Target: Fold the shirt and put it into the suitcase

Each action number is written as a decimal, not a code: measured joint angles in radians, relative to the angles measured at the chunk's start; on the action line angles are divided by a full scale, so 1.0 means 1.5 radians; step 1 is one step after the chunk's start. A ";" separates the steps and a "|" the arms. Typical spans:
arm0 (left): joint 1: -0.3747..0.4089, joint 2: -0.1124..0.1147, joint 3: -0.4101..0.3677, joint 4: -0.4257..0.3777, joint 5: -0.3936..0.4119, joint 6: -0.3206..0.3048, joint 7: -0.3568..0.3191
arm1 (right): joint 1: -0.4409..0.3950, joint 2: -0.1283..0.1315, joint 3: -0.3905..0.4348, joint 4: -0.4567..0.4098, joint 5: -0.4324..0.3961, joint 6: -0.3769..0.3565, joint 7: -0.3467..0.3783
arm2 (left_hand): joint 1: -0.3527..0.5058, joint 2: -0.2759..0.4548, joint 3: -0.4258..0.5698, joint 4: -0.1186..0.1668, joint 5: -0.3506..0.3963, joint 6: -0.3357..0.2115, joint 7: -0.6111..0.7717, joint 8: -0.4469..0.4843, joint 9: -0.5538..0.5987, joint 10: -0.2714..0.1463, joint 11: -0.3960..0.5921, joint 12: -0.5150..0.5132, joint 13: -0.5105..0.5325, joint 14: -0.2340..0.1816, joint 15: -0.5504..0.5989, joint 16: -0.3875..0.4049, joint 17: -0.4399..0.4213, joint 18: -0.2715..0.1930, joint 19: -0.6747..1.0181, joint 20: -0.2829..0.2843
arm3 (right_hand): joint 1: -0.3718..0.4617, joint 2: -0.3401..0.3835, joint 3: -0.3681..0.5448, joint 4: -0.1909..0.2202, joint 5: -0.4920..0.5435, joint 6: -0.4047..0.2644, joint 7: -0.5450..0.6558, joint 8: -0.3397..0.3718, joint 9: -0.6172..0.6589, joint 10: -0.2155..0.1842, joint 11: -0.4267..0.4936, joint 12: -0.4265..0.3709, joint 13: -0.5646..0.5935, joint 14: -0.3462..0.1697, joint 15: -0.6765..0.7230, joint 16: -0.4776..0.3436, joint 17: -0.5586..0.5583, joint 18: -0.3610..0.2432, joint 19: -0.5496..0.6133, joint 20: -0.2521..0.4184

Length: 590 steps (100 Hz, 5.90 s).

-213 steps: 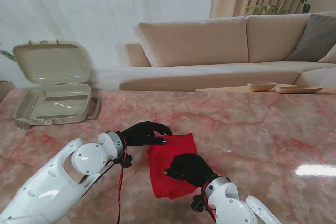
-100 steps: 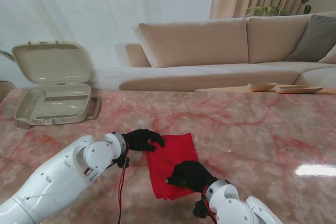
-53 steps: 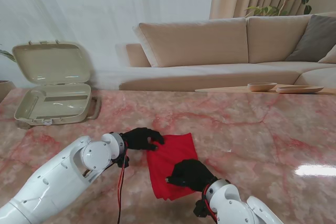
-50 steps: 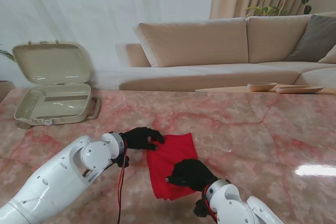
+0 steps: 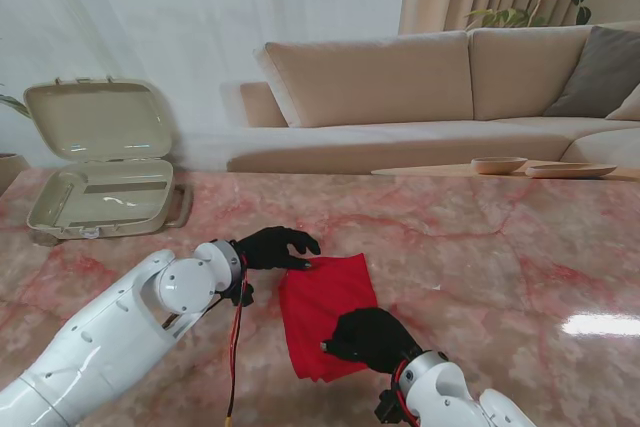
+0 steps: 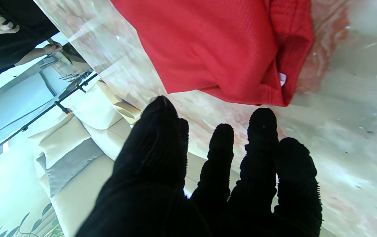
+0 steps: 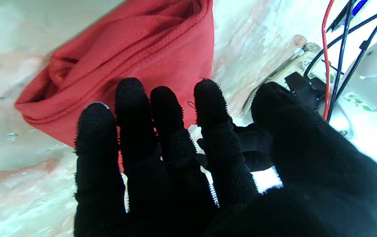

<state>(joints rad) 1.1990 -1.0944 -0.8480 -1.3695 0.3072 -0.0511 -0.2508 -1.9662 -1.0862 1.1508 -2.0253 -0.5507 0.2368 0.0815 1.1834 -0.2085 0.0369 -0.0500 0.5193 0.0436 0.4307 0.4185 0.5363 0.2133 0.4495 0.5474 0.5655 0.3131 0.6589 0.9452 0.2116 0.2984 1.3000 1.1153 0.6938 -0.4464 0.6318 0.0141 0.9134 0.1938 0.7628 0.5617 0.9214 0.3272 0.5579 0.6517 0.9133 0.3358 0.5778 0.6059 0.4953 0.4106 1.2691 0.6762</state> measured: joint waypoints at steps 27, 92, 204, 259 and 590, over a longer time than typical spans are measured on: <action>-0.047 -0.023 0.055 0.065 -0.047 -0.012 0.011 | -0.020 0.001 0.012 -0.009 -0.005 0.010 0.005 | 0.001 0.007 0.000 0.000 0.000 0.000 0.000 0.000 0.000 0.000 0.000 0.000 0.000 0.000 0.000 0.000 0.000 0.004 -0.001 -0.001 | 0.000 0.006 -0.003 0.000 -0.001 0.000 0.000 0.000 0.005 0.005 0.002 -0.001 0.021 0.000 0.029 0.008 0.022 0.000 0.024 0.000; -0.045 -0.013 0.052 0.079 -0.036 -0.032 -0.052 | 0.012 0.002 0.003 0.037 0.034 0.059 0.021 | 0.006 0.015 0.000 0.000 0.000 0.008 -0.001 0.000 0.000 0.002 0.000 0.000 -0.001 0.000 0.000 -0.001 -0.006 0.004 -0.001 -0.008 | -0.001 0.014 -0.010 0.000 -0.002 -0.001 -0.015 0.000 0.025 0.005 -0.005 -0.025 0.048 0.000 -0.083 -0.069 0.031 0.026 -0.019 -0.111; 0.166 0.048 -0.128 -0.138 0.035 -0.021 -0.163 | 0.079 -0.008 0.030 0.113 0.024 0.067 -0.008 | 0.000 0.056 -0.014 0.000 -0.013 0.043 -0.066 -0.007 -0.001 0.019 -0.012 0.000 -0.002 0.001 0.003 0.000 -0.009 0.004 -0.001 -0.008 | -0.002 0.007 -0.009 0.000 -0.003 -0.008 -0.023 0.002 0.008 -0.013 -0.021 -0.026 -0.033 -0.022 -0.147 -0.086 -0.064 0.016 -0.092 -0.118; 0.180 0.048 -0.169 -0.163 0.075 0.001 -0.138 | 0.042 -0.007 0.062 0.078 -0.017 0.038 -0.013 | 0.000 0.056 -0.014 0.000 -0.004 0.048 -0.066 -0.009 0.000 0.019 -0.012 0.000 -0.002 0.004 0.003 0.000 -0.010 0.004 -0.001 -0.009 | -0.002 0.003 -0.007 0.000 -0.003 -0.009 -0.014 0.002 0.006 -0.016 -0.042 -0.033 -0.044 -0.021 -0.181 -0.093 -0.072 0.002 -0.105 -0.118; 0.341 0.035 -0.391 -0.277 0.233 -0.029 -0.044 | 0.009 -0.020 0.092 0.037 -0.054 0.021 -0.110 | -0.051 0.090 -0.031 0.000 -0.039 0.076 -0.140 -0.034 -0.049 0.030 -0.090 -0.056 -0.071 0.010 -0.160 -0.168 -0.071 0.010 -0.227 -0.243 | -0.013 -0.006 0.000 0.000 -0.033 -0.016 -0.081 0.010 -0.028 -0.016 -0.055 -0.033 -0.050 -0.019 -0.178 -0.093 -0.080 0.002 -0.114 -0.102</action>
<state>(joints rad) 1.7100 -1.0423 -1.4338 -1.7851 0.6562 -0.0944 -0.3170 -1.9522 -1.1156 1.2893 -1.9701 -0.6314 0.2682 -0.0840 1.1072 -0.0728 -0.0095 -0.0502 0.4607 0.1577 0.2206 0.3672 0.4635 0.2578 0.3148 0.4634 0.4597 0.3288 0.4196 0.6937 0.1050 0.3134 0.9598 0.7513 0.6738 -0.4548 0.6322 0.0137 0.8632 0.1700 0.6419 0.5768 0.8798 0.3036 0.4751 0.6024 0.8377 0.3070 0.3109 0.4669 0.3751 0.4135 1.0979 0.5225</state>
